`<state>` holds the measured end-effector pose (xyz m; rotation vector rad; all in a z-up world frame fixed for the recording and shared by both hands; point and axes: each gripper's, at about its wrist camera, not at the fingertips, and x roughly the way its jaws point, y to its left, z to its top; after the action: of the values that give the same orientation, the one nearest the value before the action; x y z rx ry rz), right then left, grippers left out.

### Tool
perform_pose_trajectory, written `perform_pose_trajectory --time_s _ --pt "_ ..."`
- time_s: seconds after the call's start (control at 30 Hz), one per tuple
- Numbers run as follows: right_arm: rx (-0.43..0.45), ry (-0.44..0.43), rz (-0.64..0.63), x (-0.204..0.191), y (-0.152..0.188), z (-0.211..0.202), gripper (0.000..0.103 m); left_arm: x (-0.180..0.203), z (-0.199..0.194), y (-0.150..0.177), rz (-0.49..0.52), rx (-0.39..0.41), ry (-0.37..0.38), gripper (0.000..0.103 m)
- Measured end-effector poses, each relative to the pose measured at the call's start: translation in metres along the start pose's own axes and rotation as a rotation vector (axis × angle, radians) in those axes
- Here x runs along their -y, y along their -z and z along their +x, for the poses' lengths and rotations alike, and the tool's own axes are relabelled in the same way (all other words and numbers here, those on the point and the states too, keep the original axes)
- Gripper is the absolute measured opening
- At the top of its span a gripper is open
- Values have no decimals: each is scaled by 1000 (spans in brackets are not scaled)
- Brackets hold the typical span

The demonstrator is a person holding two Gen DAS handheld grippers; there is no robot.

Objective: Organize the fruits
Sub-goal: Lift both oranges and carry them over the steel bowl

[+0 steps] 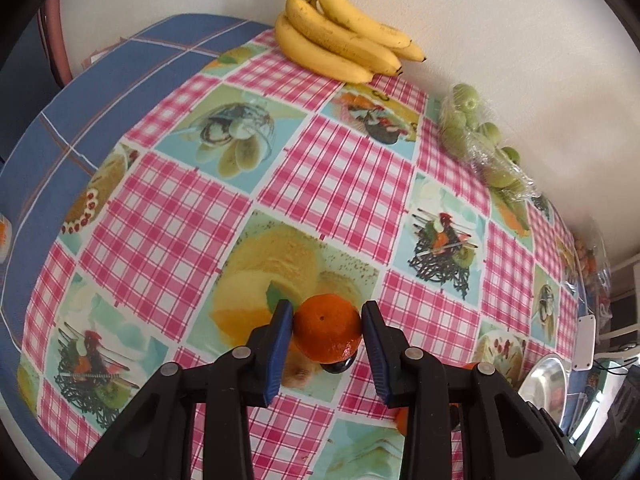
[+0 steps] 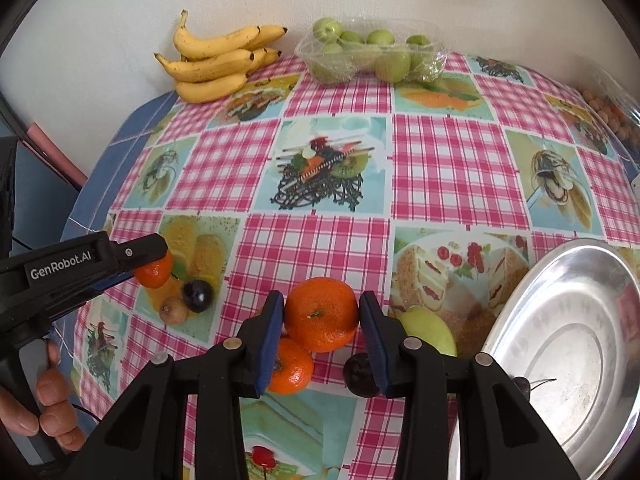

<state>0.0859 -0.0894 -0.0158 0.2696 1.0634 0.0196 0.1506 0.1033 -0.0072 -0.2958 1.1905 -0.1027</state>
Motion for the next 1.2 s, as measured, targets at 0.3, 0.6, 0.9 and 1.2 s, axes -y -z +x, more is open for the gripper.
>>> perform_pose_trajectory --time_s 0.3,0.6,0.9,1.2 --pt "29 9 26 7 -2 -23 40 17 -22 0 34 43 -9 38" --pt "53 35 97 38 3 -42 40 41 -31 10 75 46 -8 38" --pt "78 111 189 85 11 -62 40 83 -36 29 171 50 11 38" --pt "86 163 294 133 27 -80 41 134 -41 55 285 54 39 38"
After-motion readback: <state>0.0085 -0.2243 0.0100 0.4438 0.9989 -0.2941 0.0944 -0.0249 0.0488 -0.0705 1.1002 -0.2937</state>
